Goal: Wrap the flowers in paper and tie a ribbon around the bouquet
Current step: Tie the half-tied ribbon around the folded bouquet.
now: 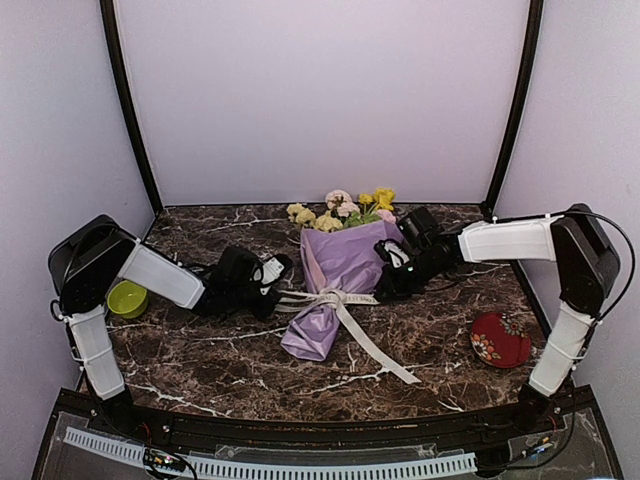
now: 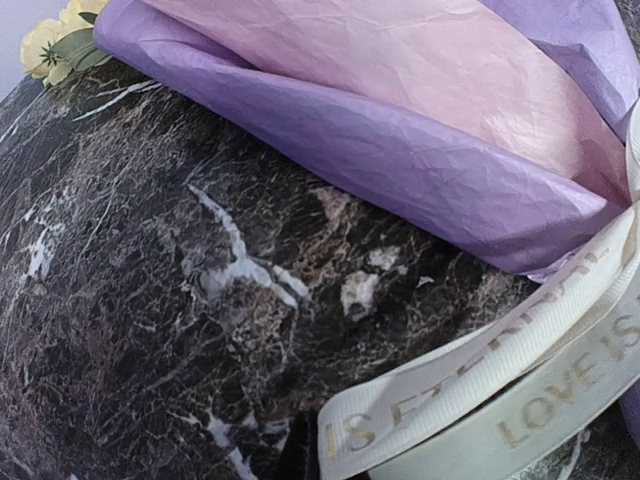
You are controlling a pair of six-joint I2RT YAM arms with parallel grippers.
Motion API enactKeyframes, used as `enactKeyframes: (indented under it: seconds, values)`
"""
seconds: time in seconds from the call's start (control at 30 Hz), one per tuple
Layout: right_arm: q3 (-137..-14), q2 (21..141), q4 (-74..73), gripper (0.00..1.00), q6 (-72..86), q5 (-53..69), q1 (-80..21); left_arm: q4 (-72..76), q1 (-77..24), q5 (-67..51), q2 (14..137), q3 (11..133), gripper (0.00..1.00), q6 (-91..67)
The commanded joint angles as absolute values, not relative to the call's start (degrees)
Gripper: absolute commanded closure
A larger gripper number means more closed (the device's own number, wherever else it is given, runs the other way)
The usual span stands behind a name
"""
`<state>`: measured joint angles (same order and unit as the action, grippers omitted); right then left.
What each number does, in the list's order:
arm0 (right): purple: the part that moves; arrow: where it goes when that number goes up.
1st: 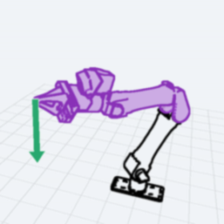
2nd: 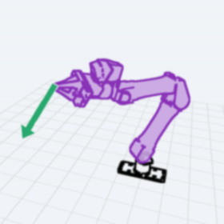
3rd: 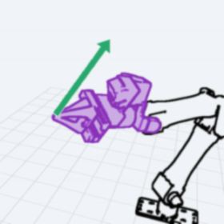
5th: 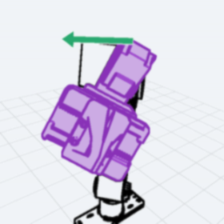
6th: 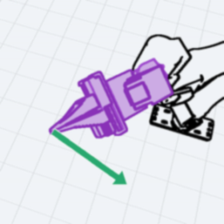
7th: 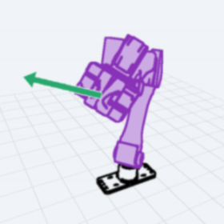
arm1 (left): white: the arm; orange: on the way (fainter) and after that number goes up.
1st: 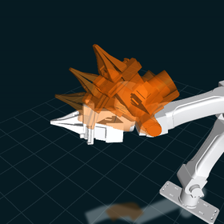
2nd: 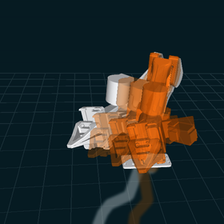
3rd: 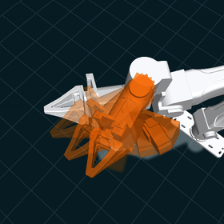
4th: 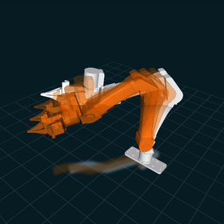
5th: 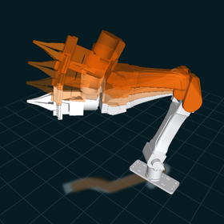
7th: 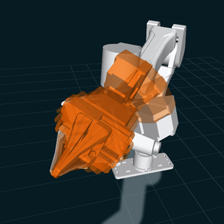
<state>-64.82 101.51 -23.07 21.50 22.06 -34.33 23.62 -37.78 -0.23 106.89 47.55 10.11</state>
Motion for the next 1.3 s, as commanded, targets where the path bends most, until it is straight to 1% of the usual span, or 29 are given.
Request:
enactKeyframes:
  seconds: [0.0,0.13,0.33,0.5,0.7,0.97,1.27]
  values:
    - [-61.9,99.0,-23.9,1.0,20.8,19.9,-32.9,23.4,-36.7,2.2,103.9,45.8,1.0,7.4]
    - [-60.6,98.8,-24.8,1.0,19.7,20.4,-32.7,22.6,-35.7,2.6,103.6,45.7,1.0,5.4]
    - [-55.9,96.9,-25.3,1.0,19.5,19.6,-29.4,21.4,-33.3,2.7,103.2,44.9,1.0,3.3]
    - [-53.1,96.5,-24.4,1.0,19.7,21.0,-29.2,19.6,-32.9,3.2,104.6,45.2,1.0,1.7]
    - [-49.9,94.6,-25.5,1.0,19.5,19.8,-27.2,16.7,-31.1,5.3,105.4,45.5,1.0,-0.9]
    - [-46.1,91.8,-26.4,1.0,19.4,20.4,-26.1,16.2,-30.4,4.7,105.3,45.4,1.0,-0.6]
    - [-43.6,91.8,-25.7,1.0,19.4,20.2,-25.8,15.5,-30.0,5.1,105.3,44.7,1.0,-0.8]
